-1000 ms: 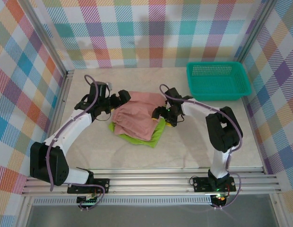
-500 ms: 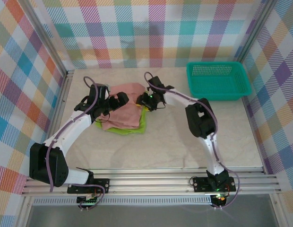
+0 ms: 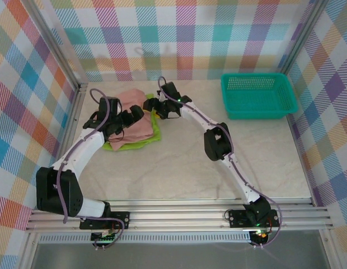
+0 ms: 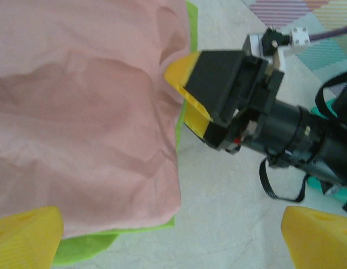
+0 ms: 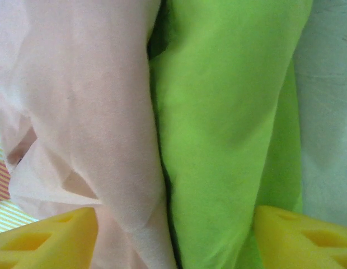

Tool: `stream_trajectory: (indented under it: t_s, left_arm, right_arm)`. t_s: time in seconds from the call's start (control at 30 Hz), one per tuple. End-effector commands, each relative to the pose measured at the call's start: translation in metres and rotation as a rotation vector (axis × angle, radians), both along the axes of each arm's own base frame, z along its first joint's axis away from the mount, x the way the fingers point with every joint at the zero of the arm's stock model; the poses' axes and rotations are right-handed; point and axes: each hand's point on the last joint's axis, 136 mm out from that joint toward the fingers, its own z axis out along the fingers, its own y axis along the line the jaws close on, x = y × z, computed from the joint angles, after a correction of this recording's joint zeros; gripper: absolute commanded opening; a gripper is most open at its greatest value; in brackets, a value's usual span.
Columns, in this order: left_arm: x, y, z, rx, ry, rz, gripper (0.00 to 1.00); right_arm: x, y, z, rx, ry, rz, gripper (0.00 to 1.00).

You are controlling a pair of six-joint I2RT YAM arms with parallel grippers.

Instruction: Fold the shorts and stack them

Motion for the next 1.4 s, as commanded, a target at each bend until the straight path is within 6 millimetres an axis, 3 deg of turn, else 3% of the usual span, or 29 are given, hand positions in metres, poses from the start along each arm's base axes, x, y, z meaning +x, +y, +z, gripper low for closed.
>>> stream_trajectory:
  t_s: [0.0, 0.23, 0.33, 0.47, 0.63, 0.77, 0.87, 0.97, 1.1, 1.23, 1.3, 1.37]
  left_arm:
    - [0.022, 0.014, 0.009, -0.018, -0.034, 0.037, 1.0]
    - [0.055, 0.046, -0.039, -0.037, 0.055, 0.13, 1.0]
    - [0.074, 0.051, -0.058, -0.04, 0.072, 0.135, 1.0]
    - [0.098, 0.057, -0.083, -0.038, 0.108, 0.133, 1.0]
    - [0.12, 0.081, -0.115, 0.078, 0.212, 0.11, 1.0]
    - [0.14, 0.094, -0.126, 0.109, 0.245, 0.094, 1.0]
    - [0.155, 0.092, -0.127, 0.098, 0.248, 0.071, 1.0]
    - [0.162, 0.092, -0.115, 0.098, 0.233, 0.06, 1.0]
    - [0.152, 0.088, -0.048, 0.115, 0.094, 0.042, 1.0]
    - [0.11, 0.079, 0.042, 0.205, -0.13, -0.022, 1.0]
    - [0.082, 0.075, 0.07, 0.261, -0.213, -0.038, 1.0]
    - [0.055, 0.076, 0.085, 0.323, -0.26, -0.028, 1.0]
  right_arm:
    - [-0.004, -0.008, 0.071, 0.036, -0.105, 0.018, 0.8]
    - [-0.021, -0.081, 0.162, 0.006, -0.33, -0.155, 0.9]
    - [-0.042, -0.111, 0.179, -0.004, -0.375, -0.179, 0.9]
    - [-0.074, -0.143, 0.186, -0.06, -0.405, -0.181, 0.93]
    - [-0.116, -0.183, 0.176, -0.125, -0.399, -0.202, 0.95]
    - [-0.141, -0.21, 0.161, -0.186, -0.392, -0.228, 0.97]
    - [-0.153, -0.225, 0.15, -0.22, -0.385, -0.245, 0.99]
    - [-0.16, -0.238, 0.143, -0.25, -0.38, -0.26, 1.0]
    - [-0.167, -0.259, 0.148, -0.279, -0.405, -0.294, 0.99]
    - [-0.168, -0.292, 0.151, -0.346, -0.476, -0.372, 0.99]
    - [-0.167, -0.312, 0.149, -0.396, -0.52, -0.414, 1.0]
    - [-0.167, -0.331, 0.146, -0.446, -0.551, -0.449, 0.99]
